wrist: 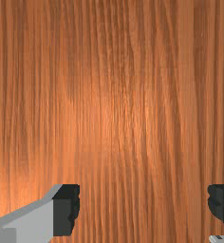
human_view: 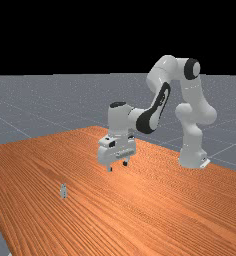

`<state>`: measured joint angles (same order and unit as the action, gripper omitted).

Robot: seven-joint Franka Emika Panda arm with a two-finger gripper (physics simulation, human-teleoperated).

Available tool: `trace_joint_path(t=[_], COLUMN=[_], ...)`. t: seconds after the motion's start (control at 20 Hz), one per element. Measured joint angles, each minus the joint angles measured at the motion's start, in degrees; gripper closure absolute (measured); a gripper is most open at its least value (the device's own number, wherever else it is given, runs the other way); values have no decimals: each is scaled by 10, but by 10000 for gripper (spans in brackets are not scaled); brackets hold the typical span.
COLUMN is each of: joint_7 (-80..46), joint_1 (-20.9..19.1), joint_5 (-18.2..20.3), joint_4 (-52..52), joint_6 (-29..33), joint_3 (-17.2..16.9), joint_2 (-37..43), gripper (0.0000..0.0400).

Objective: Rotate the USB body for 90 degree with plug right ward

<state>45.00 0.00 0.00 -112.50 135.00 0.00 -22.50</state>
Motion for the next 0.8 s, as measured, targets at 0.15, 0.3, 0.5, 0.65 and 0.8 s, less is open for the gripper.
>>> trace_joint_path(t=[0.15,0.3,0.5,0.65,0.8], joint_7=[0,7,32,104,138], joint_1=[0,-1,-10,-44,-75], joint_5=[0,-1,-1,3,9], joint_4=[0,0,0,8,23], joint_6=[0,4,4,1,-5], joint_3=[0,1,0,-5,-17], joint_2=[0,-2,-3,-8,-18], gripper=[310,380,397,399,400])
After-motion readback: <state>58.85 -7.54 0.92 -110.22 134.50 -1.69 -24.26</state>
